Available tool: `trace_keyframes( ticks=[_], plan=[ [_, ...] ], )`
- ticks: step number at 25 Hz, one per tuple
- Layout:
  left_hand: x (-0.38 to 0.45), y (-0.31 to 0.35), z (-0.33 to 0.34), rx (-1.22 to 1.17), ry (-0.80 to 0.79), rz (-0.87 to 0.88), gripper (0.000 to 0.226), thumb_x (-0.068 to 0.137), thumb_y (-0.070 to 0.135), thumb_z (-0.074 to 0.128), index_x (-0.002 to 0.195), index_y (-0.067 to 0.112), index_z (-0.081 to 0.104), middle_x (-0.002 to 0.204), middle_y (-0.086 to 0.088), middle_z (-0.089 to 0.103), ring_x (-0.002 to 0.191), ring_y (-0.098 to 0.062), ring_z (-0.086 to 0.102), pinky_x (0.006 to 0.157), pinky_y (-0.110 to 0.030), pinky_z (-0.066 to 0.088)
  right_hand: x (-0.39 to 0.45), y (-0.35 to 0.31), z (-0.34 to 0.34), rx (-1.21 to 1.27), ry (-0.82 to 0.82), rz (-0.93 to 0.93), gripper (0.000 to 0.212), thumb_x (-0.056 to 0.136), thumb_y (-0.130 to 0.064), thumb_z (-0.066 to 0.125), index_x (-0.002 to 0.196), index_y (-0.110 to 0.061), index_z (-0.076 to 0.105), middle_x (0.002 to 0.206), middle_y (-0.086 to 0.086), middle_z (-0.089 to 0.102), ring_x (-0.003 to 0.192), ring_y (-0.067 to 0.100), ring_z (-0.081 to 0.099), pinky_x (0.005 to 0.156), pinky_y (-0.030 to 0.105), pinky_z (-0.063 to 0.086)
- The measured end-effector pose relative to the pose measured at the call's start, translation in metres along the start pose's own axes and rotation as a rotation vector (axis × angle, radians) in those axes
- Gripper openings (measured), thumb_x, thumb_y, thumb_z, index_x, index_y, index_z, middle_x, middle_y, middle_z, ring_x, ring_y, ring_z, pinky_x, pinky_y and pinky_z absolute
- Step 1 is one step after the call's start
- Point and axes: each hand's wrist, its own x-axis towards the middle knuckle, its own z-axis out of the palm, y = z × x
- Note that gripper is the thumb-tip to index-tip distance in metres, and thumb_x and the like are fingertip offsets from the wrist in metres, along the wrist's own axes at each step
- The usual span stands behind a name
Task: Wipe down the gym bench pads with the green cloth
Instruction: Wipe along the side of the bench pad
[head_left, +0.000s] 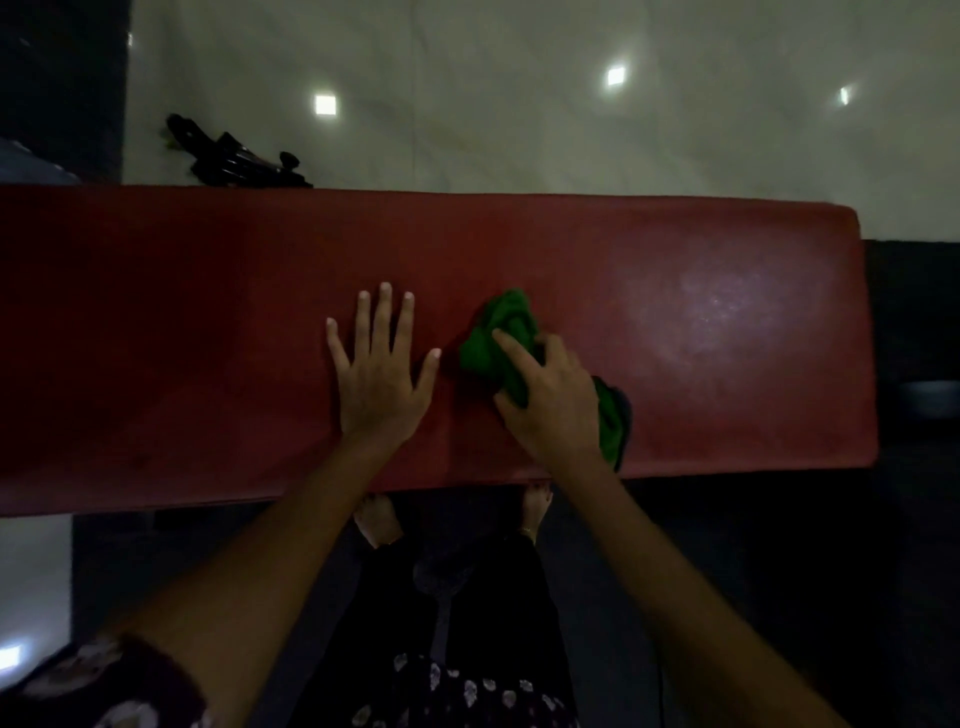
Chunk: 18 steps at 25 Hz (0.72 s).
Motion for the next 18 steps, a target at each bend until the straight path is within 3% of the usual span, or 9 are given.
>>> trace_keyframes(
  ticks=[2, 3, 6, 8, 11, 14, 16, 18],
  plan=[
    [0.002, -0.001, 0.001, -0.018, -0.001, 0.008, 0.064, 0.094, 0.050, 0.028, 0.147, 0.014, 0.028, 0.154, -0.011, 0.025, 0.143, -0.030, 0.019, 0.112, -0.058, 0.007, -0.020, 0.017, -0.001, -0.133, 0.011, -0.041, 0.062, 0.070, -0.028, 0.070, 0.131, -0.025, 0.054, 0.113, 0.019, 0.057, 0.086, 0.037, 0.056, 0.069, 0.042, 0.048],
    [0.002, 0.001, 0.000, -0.034, 0.001, 0.008, 0.064, 0.094, 0.050, 0.029, 0.147, 0.014, 0.029, 0.154, -0.011, 0.026, 0.143, -0.030, 0.020, 0.112, -0.058, 0.007, -0.029, 0.032, -0.007, -0.179, 0.029, 0.032, 0.064, 0.070, -0.027, 0.073, 0.131, -0.025, 0.054, 0.116, 0.019, 0.055, 0.091, 0.039, 0.055, 0.074, 0.044, 0.046],
    [0.002, 0.000, 0.002, -0.052, 0.015, 0.017, 0.064, 0.093, 0.049, 0.030, 0.146, 0.013, 0.032, 0.153, -0.012, 0.028, 0.142, -0.032, 0.022, 0.111, -0.059, 0.009, -0.031, 0.055, -0.024, -0.145, 0.151, 0.490, 0.059, 0.079, -0.023, 0.069, 0.135, -0.023, 0.050, 0.128, 0.020, 0.045, 0.107, 0.041, 0.046, 0.089, 0.047, 0.038],
    [0.002, -0.003, 0.005, -0.062, 0.028, 0.020, 0.063, 0.093, 0.047, 0.032, 0.145, 0.013, 0.033, 0.152, -0.013, 0.029, 0.142, -0.032, 0.023, 0.111, -0.060, 0.009, -0.011, 0.038, -0.013, -0.078, 0.192, 0.639, 0.055, 0.083, -0.021, 0.062, 0.136, -0.022, 0.048, 0.129, 0.019, 0.044, 0.111, 0.038, 0.044, 0.091, 0.046, 0.036],
    [0.002, -0.003, 0.006, -0.067, 0.040, 0.028, 0.060, 0.094, 0.045, 0.031, 0.145, 0.013, 0.033, 0.152, -0.013, 0.030, 0.142, -0.031, 0.024, 0.111, -0.060, 0.010, -0.006, -0.015, 0.009, -0.026, 0.157, 0.370, 0.059, 0.077, -0.020, 0.067, 0.134, -0.022, 0.051, 0.124, 0.017, 0.051, 0.102, 0.037, 0.050, 0.082, 0.045, 0.043],
    [0.001, -0.004, 0.007, -0.064, 0.042, 0.024, 0.061, 0.093, 0.045, 0.032, 0.145, 0.014, 0.032, 0.152, -0.013, 0.030, 0.142, -0.031, 0.023, 0.111, -0.059, 0.009, -0.054, -0.012, 0.017, -0.182, 0.112, 0.063, 0.062, 0.065, -0.023, 0.068, 0.127, -0.023, 0.057, 0.117, 0.016, 0.059, 0.095, 0.040, 0.057, 0.073, 0.048, 0.047],
    [0.001, -0.003, 0.005, -0.052, 0.039, 0.016, 0.062, 0.093, 0.045, 0.031, 0.145, 0.014, 0.032, 0.152, -0.012, 0.029, 0.142, -0.030, 0.022, 0.111, -0.059, 0.009, -0.074, 0.020, 0.007, -0.217, 0.127, 0.135, 0.063, 0.066, -0.021, 0.069, 0.128, -0.024, 0.056, 0.122, 0.018, 0.056, 0.102, 0.043, 0.054, 0.078, 0.053, 0.045],
    [0.002, -0.003, 0.003, -0.036, 0.022, 0.011, 0.063, 0.093, 0.046, 0.029, 0.146, 0.014, 0.030, 0.154, -0.011, 0.027, 0.143, -0.029, 0.020, 0.112, -0.058, 0.007, -0.074, 0.039, -0.002, -0.101, 0.190, 0.494, 0.062, 0.075, -0.017, 0.069, 0.134, -0.025, 0.051, 0.131, 0.019, 0.047, 0.112, 0.042, 0.046, 0.089, 0.052, 0.038]
  ],
)
